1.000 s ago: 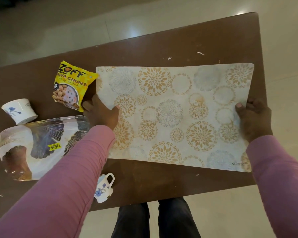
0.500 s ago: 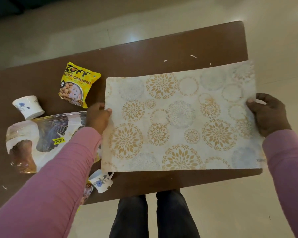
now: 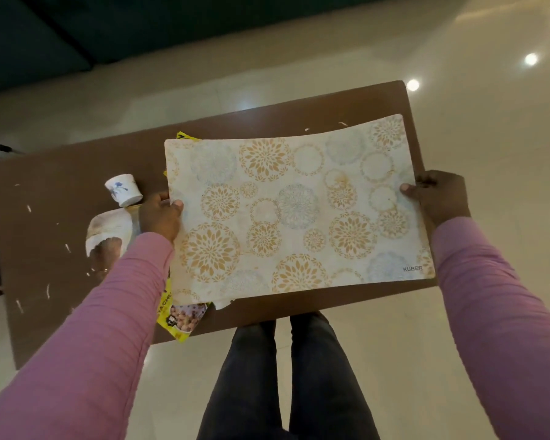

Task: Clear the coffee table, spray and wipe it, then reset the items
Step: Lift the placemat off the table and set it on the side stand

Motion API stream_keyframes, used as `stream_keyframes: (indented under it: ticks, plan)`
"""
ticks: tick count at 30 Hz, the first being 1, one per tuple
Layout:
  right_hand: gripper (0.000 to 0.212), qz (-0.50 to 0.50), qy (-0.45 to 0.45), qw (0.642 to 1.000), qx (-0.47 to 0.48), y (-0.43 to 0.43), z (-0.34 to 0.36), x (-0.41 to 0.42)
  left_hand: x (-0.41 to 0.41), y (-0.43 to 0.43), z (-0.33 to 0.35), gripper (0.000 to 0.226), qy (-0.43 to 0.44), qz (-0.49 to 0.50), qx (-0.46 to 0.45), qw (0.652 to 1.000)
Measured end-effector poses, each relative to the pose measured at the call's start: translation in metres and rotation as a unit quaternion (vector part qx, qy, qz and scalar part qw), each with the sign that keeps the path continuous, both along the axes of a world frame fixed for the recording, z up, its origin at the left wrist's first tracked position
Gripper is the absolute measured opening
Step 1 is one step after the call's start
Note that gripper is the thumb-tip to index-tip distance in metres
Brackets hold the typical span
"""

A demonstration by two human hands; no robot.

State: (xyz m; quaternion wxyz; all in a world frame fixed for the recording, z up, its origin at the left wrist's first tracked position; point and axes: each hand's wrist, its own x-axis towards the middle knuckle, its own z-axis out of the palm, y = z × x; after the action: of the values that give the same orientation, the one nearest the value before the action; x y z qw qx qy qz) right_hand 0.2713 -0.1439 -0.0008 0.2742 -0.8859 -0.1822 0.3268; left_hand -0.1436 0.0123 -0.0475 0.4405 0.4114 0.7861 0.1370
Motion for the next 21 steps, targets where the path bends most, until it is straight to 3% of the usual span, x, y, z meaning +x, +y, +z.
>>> stream_keyframes:
  ticks: [11,17,21]
  plan:
    - [0.026,0.000,0.006,0.999,0.046,-0.056,0.056,-0.078,-0.088,-0.029,0.082,0.041,-0.098,0.056,0.009,0.994]
    - [0.024,-0.021,0.042,0.996,0.078,-0.091,0.075,-0.113,-0.121,-0.072,0.123,0.033,-0.131,0.076,0.034,0.988]
    - [0.010,-0.011,0.049,0.996,0.077,-0.119,0.084,-0.137,-0.154,-0.103,0.139,0.023,-0.124,0.099,0.049,0.986]
